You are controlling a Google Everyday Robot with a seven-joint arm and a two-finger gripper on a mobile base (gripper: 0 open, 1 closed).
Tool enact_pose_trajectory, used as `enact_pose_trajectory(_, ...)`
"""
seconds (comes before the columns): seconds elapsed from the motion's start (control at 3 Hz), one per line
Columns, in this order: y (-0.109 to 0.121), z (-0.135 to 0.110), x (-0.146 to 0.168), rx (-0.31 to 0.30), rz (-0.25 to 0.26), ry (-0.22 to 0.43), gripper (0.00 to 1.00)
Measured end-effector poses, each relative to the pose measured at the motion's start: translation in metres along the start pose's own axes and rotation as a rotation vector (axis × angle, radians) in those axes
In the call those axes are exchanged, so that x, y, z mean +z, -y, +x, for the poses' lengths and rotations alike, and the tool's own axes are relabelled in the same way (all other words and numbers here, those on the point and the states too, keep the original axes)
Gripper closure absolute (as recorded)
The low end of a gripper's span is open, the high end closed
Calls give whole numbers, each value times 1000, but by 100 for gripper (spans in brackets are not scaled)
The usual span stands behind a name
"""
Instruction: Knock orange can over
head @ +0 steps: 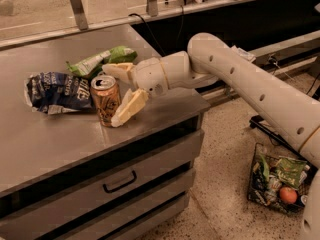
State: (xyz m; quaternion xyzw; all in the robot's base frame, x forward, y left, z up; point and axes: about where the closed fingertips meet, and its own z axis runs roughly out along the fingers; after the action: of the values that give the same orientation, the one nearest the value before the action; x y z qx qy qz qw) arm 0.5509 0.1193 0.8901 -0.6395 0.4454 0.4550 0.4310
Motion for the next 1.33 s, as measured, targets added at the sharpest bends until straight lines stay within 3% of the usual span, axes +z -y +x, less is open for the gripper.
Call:
enact_pose_trajectory(0.67, -2, 7, 7, 17, -13, 39, 0)
enact_pose_trajectory(1.33, -2, 10, 10, 18, -10, 58, 38)
